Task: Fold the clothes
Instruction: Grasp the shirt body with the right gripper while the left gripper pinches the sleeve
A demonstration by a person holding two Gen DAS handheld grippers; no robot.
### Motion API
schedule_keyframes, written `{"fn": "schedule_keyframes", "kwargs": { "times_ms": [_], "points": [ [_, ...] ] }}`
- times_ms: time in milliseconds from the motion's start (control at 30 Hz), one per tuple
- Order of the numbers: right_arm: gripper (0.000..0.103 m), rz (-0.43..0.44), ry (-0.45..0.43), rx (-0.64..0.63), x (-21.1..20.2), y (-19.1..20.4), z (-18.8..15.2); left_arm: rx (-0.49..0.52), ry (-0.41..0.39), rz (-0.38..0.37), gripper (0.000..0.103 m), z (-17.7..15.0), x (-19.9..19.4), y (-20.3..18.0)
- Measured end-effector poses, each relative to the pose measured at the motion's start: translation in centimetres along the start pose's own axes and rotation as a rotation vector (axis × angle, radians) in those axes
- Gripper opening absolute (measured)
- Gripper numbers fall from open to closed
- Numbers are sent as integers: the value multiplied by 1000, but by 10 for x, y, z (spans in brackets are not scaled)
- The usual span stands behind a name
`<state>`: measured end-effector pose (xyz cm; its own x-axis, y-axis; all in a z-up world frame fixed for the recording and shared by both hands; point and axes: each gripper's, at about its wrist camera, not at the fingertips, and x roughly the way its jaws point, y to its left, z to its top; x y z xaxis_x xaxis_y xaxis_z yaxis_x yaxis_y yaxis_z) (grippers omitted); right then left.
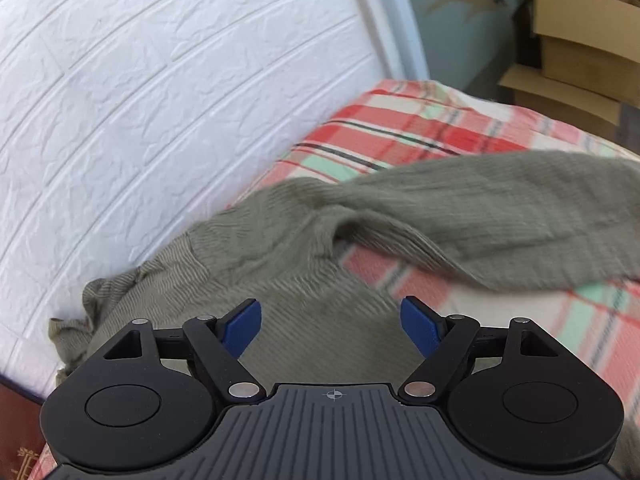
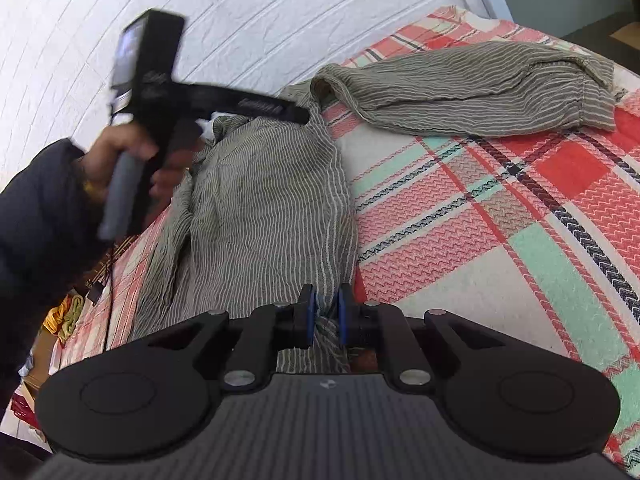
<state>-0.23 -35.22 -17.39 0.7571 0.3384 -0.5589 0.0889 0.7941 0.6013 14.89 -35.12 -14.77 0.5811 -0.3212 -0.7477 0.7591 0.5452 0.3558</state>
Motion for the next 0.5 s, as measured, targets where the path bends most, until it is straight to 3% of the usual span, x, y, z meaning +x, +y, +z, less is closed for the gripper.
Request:
{"fn": "schedule_keyframes", "kwargs": {
  "times_ms": [100,267,333,367,400,500],
  "points": [
    [15,14,6,22,1,-4,2,-40,32,15,74,13,23,7],
    [15,31,16,45,3,-9,4,-74,51,38,72,22,46,15],
    [15,35,18,53,5,-10,5,-79,60,34,47,23,54,16],
    [15,36,18,56,5,-10,5,-91,74,21,13,23,58,17],
    [13,37,19,56,6,-10,5,-118,84,1,7,22,59,21],
    [6,47,6,17,-1,-3,9,-209,59,-57,6,21,48,42]
  ]
}}
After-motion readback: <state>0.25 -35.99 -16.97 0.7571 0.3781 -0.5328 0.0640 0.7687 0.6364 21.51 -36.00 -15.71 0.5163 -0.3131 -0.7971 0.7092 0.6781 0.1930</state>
